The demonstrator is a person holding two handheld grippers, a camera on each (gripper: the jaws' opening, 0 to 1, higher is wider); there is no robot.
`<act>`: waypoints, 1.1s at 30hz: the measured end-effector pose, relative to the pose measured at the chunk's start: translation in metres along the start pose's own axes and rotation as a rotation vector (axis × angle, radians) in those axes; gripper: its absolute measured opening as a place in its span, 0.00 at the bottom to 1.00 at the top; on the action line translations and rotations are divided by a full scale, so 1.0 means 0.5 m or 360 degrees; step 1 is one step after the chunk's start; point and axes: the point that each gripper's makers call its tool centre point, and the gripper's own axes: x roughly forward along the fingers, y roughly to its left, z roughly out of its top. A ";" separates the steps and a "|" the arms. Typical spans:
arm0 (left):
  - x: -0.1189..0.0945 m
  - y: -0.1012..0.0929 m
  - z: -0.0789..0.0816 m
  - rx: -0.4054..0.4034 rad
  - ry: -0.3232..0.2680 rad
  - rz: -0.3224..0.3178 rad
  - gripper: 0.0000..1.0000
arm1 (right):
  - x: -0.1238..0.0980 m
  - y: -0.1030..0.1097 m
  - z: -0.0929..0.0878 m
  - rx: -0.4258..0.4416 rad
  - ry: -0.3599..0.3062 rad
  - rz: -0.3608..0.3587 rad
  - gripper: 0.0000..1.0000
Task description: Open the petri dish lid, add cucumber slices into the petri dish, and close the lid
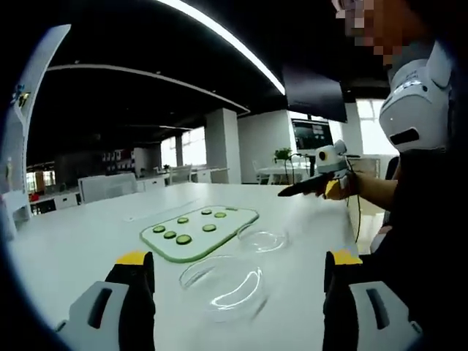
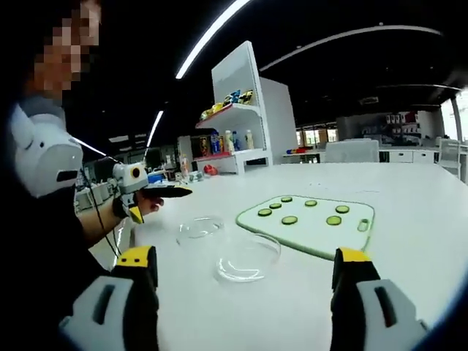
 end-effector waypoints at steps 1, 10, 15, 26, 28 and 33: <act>0.000 0.001 0.002 -0.0007 -0.0008 0.0005 0.95 | -0.002 0.002 0.001 -0.0004 -0.0001 -0.0002 0.97; -0.001 0.002 0.004 0.0023 0.0003 0.0026 0.95 | -0.003 0.014 0.006 -0.0019 0.0013 0.0038 0.97; 0.000 -0.009 -0.003 0.0047 0.0021 0.0007 0.93 | 0.012 0.016 0.018 -0.0060 0.0026 0.0057 0.97; -0.007 -0.018 -0.014 0.0006 0.0004 0.0024 0.95 | 0.166 0.013 0.067 -0.0168 0.0176 0.0248 0.92; -0.008 -0.019 -0.021 -0.0010 -0.0001 0.0031 0.95 | 0.199 0.011 0.074 -0.0176 0.0201 0.0264 0.90; -0.010 -0.026 -0.038 -0.0048 -0.0002 0.0028 0.95 | 0.291 -0.001 0.080 -0.0186 0.0286 0.0311 0.87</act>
